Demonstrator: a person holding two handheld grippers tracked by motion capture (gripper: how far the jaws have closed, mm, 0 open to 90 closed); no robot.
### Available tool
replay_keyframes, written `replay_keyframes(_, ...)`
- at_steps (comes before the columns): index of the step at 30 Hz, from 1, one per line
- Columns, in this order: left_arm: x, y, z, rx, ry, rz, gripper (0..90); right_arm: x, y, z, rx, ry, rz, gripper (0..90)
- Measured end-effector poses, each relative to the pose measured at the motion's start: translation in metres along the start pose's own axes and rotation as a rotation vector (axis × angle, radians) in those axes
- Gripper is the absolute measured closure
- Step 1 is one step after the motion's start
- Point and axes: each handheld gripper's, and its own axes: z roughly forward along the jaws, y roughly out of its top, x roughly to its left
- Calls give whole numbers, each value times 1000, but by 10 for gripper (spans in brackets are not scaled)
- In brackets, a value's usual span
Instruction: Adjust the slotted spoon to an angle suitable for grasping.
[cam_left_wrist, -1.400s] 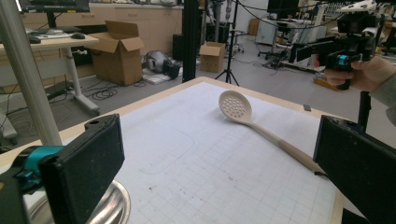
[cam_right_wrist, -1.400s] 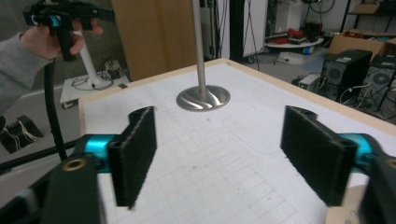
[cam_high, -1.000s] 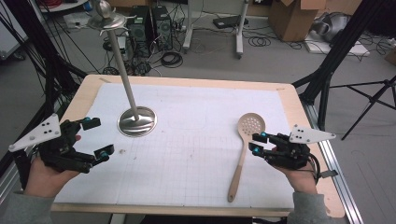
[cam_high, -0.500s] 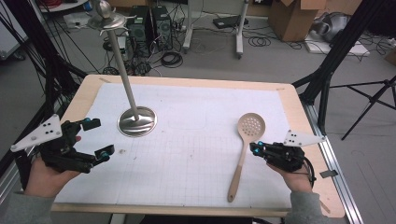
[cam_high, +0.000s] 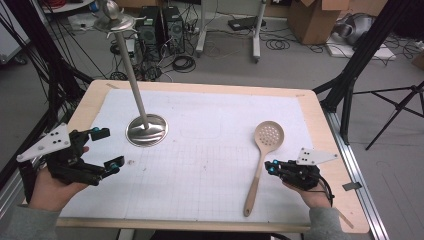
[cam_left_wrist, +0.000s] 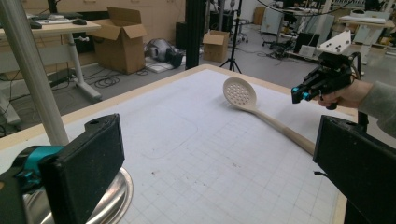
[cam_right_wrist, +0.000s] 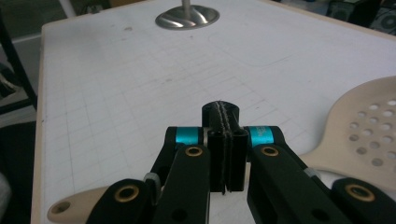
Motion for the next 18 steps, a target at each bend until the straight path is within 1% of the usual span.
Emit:
replay_keyframes(1, 0, 0, 0, 0, 0, -2, 24, 1, -2, 2, 13, 5, -11, 900)
replay_keyframes(4, 0, -1, 1, 3, -4, -2, 24, 3, -6, 7, 58, 30, -11, 900)
replay_keyframes(5, 0, -1, 1, 3, -4, -2, 24, 3, -6, 7, 58, 30, -11, 900)
replay_keyframes(7, 0, -1, 2, 4, -6, -4, 24, 4, -9, 10, 91, 41, -10, 900)
replay_keyframes(9, 0, -1, 2, 4, -7, -5, 23, 5, -10, 11, 99, 45, -9, 900)
replay_keyframes(10, 1, -1, 3, 5, -7, -5, 24, 6, -12, 12, 116, 60, -11, 900)
replay_keyframes(11, 1, -1, 3, 6, -6, -6, 24, 6, -12, 12, 116, 60, -11, 900)
replay_keyframes(13, 1, -2, 4, 10, -9, -6, 24, 8, -15, 16, 164, 77, -14, 900)
replay_keyframes(14, 1, -2, 5, 12, -9, -6, 24, 8, -16, 17, 173, 85, -16, 900)
replay_keyframes(16, 1, -2, 6, 15, -11, -8, 24, 9, -17, 18, 179, 88, -15, 900)
replay_keyframes(18, 1, -3, 7, 17, -14, -9, 23, 9, -21, 20, 210, 93, -12, 900)
